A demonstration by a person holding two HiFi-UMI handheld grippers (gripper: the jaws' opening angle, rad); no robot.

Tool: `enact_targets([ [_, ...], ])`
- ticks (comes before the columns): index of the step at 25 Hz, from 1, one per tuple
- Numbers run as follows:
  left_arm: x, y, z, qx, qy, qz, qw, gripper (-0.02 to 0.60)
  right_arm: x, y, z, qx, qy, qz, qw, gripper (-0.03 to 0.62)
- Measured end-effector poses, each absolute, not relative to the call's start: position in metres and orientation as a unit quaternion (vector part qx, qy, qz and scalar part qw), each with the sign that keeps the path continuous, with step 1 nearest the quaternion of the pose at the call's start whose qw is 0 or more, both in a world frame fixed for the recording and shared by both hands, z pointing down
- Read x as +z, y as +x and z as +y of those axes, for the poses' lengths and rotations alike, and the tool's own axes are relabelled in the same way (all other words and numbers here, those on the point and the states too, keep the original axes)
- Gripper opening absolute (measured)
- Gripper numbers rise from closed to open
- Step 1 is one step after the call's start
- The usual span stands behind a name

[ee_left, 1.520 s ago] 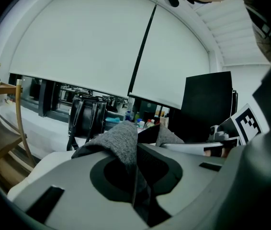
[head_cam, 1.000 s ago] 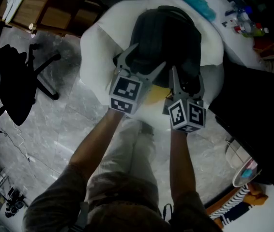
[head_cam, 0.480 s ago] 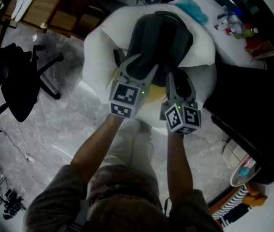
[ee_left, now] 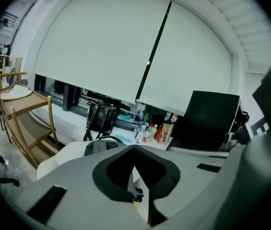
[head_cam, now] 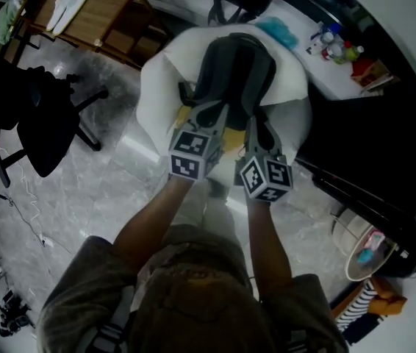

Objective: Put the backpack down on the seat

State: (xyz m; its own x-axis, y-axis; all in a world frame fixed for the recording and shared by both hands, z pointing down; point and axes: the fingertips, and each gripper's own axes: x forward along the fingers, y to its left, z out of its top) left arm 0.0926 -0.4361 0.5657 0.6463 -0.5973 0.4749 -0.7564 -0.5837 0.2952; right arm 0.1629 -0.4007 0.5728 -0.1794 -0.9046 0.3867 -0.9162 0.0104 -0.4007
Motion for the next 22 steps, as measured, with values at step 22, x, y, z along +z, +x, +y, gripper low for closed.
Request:
enact_targets([
  [22, 0.360, 0.084, -0.295, 0.132, 0.924, -0.304, 0.191, 0.000, 0.370, 0.128, -0.274, 0.243, 0.519, -0.820, -0.018, 0.000],
])
